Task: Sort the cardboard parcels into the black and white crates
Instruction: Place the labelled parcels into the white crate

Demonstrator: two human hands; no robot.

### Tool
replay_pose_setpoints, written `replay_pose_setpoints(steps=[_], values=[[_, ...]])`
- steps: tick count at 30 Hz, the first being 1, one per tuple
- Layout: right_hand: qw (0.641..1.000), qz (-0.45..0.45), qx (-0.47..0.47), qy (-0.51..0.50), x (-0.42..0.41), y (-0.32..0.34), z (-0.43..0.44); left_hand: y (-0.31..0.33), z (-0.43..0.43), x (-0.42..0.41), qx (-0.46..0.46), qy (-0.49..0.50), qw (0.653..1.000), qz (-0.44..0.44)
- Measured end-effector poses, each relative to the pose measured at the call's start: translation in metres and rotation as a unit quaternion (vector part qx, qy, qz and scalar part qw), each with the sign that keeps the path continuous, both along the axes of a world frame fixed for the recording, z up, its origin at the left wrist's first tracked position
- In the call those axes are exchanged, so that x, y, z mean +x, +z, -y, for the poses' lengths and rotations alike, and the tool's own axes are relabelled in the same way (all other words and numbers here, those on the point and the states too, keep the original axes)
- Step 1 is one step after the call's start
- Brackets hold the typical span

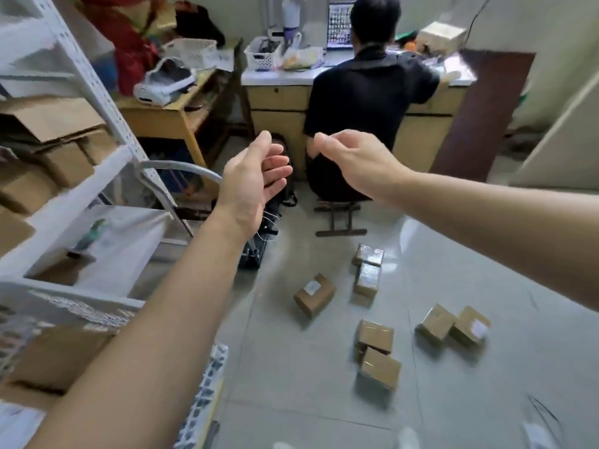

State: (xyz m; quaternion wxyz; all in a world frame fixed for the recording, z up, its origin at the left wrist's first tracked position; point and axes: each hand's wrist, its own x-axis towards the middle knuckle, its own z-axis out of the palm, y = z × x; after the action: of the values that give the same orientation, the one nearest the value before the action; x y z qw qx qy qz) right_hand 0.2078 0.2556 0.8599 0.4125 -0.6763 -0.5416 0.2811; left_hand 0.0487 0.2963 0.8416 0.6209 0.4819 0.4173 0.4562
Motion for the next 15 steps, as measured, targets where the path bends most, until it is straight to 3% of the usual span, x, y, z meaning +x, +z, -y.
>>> replay_pose_setpoints(steps=[6, 15], values=[[0.998, -0.021, -0.058, -0.021, 0.093, -0.036, 0.032, -0.043, 0.026, 0.098, -0.061, -0.015, 0.998, -0.020], [0.991, -0.042, -0.124, 0.019, 0.157, -0.092, 0.023, -0.116, 0.048, 0.163, -0.172, 0.075, 0.982, 0.004]])
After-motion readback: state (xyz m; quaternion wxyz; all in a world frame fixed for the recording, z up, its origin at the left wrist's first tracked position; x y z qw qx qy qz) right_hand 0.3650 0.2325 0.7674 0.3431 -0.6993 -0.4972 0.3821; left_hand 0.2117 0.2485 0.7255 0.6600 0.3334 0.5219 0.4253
